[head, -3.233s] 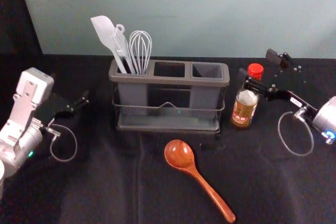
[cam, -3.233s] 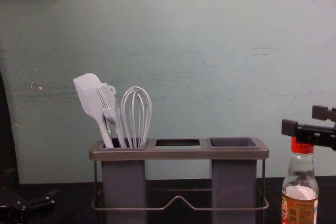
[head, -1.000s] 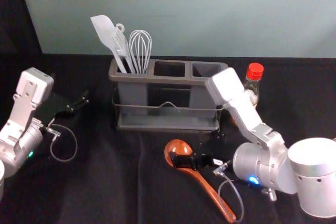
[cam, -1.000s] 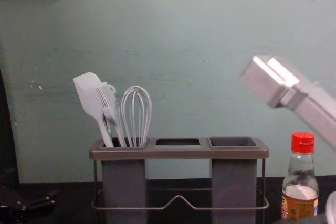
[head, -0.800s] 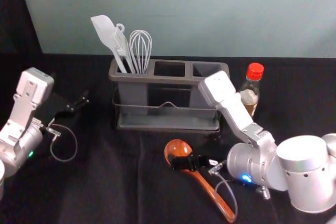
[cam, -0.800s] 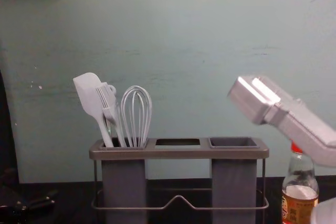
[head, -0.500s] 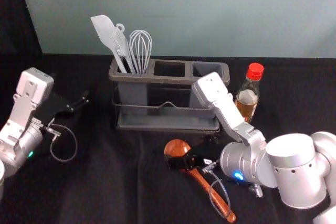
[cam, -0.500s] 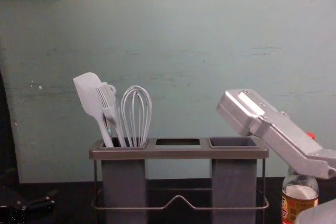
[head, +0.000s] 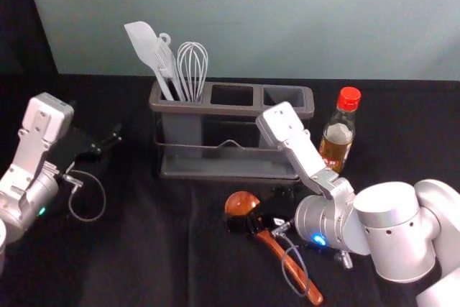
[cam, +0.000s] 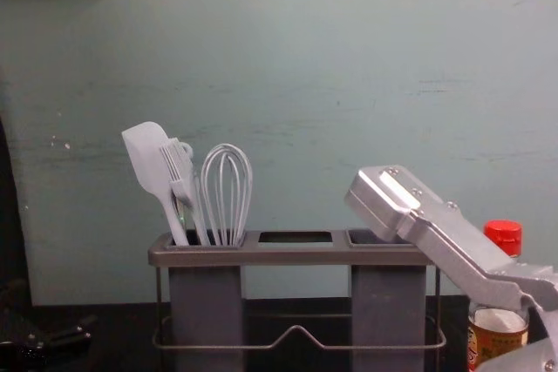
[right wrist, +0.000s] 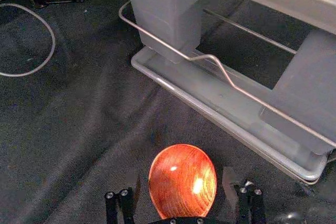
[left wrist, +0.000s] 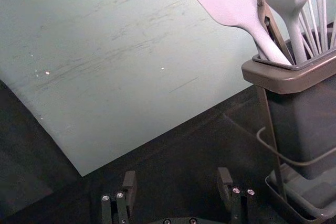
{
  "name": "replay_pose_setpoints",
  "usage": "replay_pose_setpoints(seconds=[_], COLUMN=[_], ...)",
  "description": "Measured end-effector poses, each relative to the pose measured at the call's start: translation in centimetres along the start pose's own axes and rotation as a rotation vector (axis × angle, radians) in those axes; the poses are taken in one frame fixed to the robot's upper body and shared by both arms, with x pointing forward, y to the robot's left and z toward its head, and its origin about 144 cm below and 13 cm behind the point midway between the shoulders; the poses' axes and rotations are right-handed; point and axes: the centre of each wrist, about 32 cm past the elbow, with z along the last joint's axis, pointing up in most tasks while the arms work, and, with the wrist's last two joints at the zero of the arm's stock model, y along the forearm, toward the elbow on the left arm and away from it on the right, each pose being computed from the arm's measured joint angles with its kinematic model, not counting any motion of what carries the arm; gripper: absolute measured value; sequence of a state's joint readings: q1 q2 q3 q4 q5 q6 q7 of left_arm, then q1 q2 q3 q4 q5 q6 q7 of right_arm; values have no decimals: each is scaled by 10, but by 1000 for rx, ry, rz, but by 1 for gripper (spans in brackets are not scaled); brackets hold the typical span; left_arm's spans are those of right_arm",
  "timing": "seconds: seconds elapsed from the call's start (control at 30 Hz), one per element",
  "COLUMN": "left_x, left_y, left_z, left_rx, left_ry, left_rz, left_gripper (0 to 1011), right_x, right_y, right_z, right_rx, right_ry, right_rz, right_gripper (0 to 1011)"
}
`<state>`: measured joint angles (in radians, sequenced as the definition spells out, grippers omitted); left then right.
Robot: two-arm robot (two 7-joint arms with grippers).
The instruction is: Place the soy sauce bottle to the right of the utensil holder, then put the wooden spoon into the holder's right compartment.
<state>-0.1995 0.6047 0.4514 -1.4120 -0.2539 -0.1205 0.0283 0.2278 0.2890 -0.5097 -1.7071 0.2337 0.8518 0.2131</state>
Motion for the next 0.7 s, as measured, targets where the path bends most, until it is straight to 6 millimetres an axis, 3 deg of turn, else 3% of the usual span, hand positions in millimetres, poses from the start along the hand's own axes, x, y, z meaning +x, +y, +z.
replay_pose_setpoints(seconds=[0.7], left_x=[0], left_y=[0], left_z=[0], left_rx=[0], left_ry=[0], left_rz=[0], left_gripper=[1005], right_x=[0], right_y=[12], right_z=[-1], right_rx=[-15], right_ry=[-8], right_rz=[8], right_gripper=[1004])
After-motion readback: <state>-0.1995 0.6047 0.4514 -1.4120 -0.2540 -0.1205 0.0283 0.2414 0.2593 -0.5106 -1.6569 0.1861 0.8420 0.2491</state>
